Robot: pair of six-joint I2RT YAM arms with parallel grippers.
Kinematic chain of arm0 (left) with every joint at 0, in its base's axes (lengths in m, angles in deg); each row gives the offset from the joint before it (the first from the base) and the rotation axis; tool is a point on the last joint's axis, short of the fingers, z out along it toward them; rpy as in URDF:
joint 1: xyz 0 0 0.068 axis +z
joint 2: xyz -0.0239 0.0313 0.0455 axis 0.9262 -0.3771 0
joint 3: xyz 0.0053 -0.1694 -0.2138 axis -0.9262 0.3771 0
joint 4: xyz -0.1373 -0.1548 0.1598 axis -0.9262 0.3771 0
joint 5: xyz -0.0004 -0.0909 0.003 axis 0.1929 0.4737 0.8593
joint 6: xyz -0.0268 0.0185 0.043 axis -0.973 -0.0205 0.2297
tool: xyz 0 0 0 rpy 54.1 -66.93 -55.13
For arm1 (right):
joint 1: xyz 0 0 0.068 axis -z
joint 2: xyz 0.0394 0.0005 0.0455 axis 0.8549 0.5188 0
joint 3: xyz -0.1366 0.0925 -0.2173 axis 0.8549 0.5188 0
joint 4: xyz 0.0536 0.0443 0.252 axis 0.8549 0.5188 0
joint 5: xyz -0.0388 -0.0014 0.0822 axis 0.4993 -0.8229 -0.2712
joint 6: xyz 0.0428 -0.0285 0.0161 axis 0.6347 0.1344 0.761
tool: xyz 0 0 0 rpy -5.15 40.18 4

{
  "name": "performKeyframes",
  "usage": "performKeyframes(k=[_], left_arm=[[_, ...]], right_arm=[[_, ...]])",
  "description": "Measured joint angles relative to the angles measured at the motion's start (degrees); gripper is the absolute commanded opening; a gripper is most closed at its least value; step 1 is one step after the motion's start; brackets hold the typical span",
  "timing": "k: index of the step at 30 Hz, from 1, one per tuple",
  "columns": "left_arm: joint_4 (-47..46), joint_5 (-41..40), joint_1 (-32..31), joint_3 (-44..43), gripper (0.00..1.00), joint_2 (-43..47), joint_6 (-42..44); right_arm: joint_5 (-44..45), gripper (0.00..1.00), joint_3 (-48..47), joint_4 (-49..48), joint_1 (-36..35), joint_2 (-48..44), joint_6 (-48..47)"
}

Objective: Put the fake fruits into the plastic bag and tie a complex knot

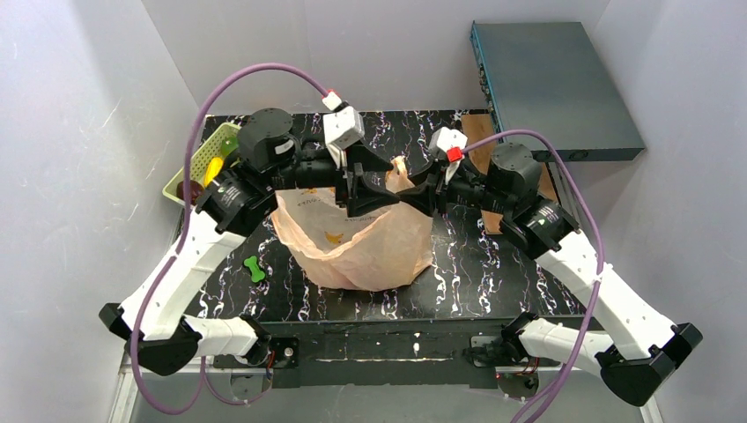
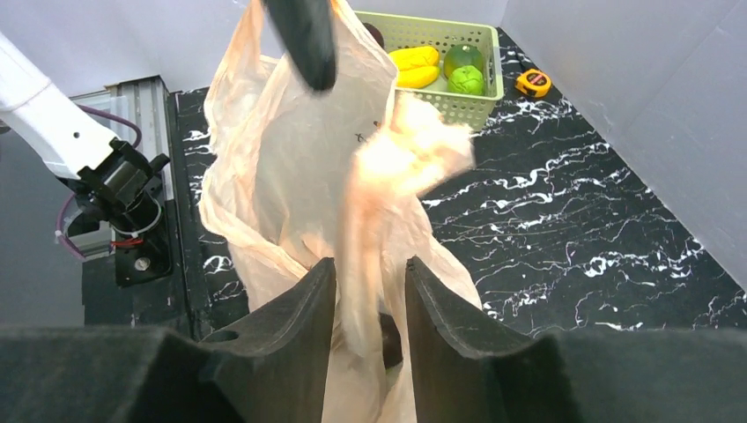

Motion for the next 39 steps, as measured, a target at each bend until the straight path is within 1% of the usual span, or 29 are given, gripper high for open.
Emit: performKeyframes(k=[2, 5, 12, 14, 16, 18, 19, 20, 21, 23, 25, 26, 27, 30, 35, 37, 39], left_arm=[[2.5, -2.4, 0.1, -2.5, 0.68, 0.4, 0.7], [5.1, -6.6, 0.2, -4.5, 0.69, 0.9, 0.5], [8.1, -12.9, 0.4, -4.7, 0.71, -0.8, -6.0], [8.1, -13.4, 0.5, -4.4, 0.69, -1.9, -8.1], [8.0, -13.3, 0.5, -4.4, 0.65, -3.3, -10.1], [7.9, -13.0, 0.5, -4.4, 0.5, -4.6, -11.7], [7.6, -12.7, 0.5, -4.4, 0.36, -5.3, -12.5], [6.8, -12.2, 0.5, -4.3, 0.14, -6.0, -13.2], [6.4, -11.8, 0.5, -4.2, 0.0, -6.5, -13.8], [5.5, -10.4, 0.5, -3.8, 0.0, -7.1, -14.7], [4.7, -8.3, 0.5, -3.8, 0.0, -7.3, -14.4], [4.2, -7.2, 0.6, -3.7, 0.0, -7.3, -14.2], [3.1, -5.9, 1.0, -3.4, 0.0, -7.0, -14.1], [0.8, -2.3, 2.4, -1.1, 0.0, -5.2, -13.7], [-1.4, 4.4, 5.3, 0.3, 0.0, -3.3, -12.5], [-2.2, 6.6, 5.3, 0.6, 0.0, -3.1, -12.0], [-2.5, 8.1, 5.3, 0.6, 0.0, -3.2, -11.7]], right_arm=[[0.2, 0.41, 0.0, 0.0, -0.5, -0.5, -0.6], [0.4, 0.4, 0.1, 0.0, -1.7, -1.4, -1.9], [0.6, 0.4, 0.9, -0.4, -3.3, -1.8, -3.8], [0.7, 0.4, 0.9, -0.4, -3.5, -1.7, -4.0], [0.9, 0.4, 0.9, -0.5, -3.6, -1.6, -4.2], [1.2, 0.41, 0.9, -0.5, -3.9, -1.6, -4.5], [1.3, 0.43, 0.9, -0.5, -4.1, -1.6, -4.5], [1.4, 0.46, 0.9, -0.5, -4.2, -1.6, -4.6], [1.5, 0.55, 0.9, -0.5, -4.3, -1.6, -4.6], [1.9, 0.75, 0.9, -0.5, -4.6, -1.6, -4.3], [2.6, 0.92, 0.9, -0.4, -4.7, -1.6, -3.5], [3.3, 0.97, 0.8, -0.2, -4.8, -1.6, -2.9], [4.1, 0.98, 0.8, 0.3, -4.9, -1.7, -2.4], [6.2, 0.98, 0.8, 2.7, -4.8, -2.9, -1.8], [4.8, 0.98, 0.8, 2.5, -4.6, -4.9, -2.1], [3.1, 0.94, 0.0, 2.0, -4.6, -3.6, -2.1], [0.5, 0.84, -1.8, 0.7, -4.6, -0.8, -1.9]])
